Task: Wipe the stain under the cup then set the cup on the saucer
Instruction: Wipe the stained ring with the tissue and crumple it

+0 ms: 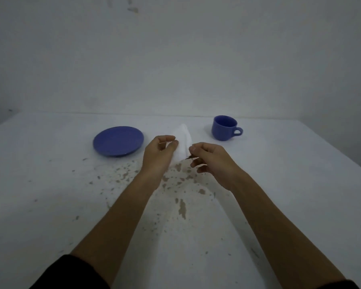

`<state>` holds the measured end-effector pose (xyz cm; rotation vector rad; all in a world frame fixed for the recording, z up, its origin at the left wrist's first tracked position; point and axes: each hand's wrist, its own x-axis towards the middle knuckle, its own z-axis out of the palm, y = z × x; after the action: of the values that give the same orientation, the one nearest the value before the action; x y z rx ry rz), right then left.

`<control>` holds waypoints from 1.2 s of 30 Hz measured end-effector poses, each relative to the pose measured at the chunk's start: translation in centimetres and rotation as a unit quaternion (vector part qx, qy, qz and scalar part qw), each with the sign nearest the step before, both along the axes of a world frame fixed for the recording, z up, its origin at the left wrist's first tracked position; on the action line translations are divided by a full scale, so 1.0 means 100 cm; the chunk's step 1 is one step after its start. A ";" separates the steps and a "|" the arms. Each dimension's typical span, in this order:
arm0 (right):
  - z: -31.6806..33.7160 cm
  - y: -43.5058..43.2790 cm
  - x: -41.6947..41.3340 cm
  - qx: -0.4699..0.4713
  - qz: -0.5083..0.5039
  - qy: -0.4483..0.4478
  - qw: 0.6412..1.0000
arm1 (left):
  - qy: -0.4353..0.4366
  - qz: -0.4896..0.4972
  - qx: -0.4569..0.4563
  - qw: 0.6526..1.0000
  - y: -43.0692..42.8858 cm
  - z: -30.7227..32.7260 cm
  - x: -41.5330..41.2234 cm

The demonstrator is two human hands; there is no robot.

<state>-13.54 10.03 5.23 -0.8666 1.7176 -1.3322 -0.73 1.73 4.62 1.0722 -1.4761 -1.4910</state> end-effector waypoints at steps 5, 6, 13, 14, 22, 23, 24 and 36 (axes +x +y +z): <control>-0.019 -0.015 0.001 0.027 -0.011 0.200 0.979 | -0.116 0.039 -0.157 0.980 -0.028 -0.016 0.035; -0.023 -0.019 -0.001 0.033 -0.020 0.242 0.970 | -0.130 0.041 -0.170 0.976 -0.033 -0.019 0.036; -0.050 -0.039 -0.005 0.085 -0.148 0.350 0.921 | -0.290 0.005 -0.279 0.915 -0.045 -0.042 0.017; -0.052 -0.040 -0.004 0.100 -0.149 0.354 0.918 | -0.336 0.007 -0.302 0.892 -0.043 -0.047 0.014; -0.061 -0.042 -0.010 0.086 -0.147 0.377 0.910 | -0.456 0.005 -0.404 0.793 -0.038 -0.056 0.000; -0.061 -0.042 -0.010 0.086 -0.147 0.375 0.911 | -0.464 -0.021 -0.401 0.790 -0.039 -0.056 -0.002; -0.061 -0.043 -0.011 0.086 -0.147 0.375 0.911 | -0.473 -0.050 -0.400 0.783 -0.042 -0.056 -0.005; -0.062 -0.047 -0.017 0.075 -0.153 0.396 0.902 | -0.504 -0.154 -0.375 0.763 -0.064 -0.042 -0.010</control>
<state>-15.26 5.29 -0.94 -1.1784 2.6389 -1.0701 -1.78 -4.65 0.45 1.1534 -2.7662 -0.2288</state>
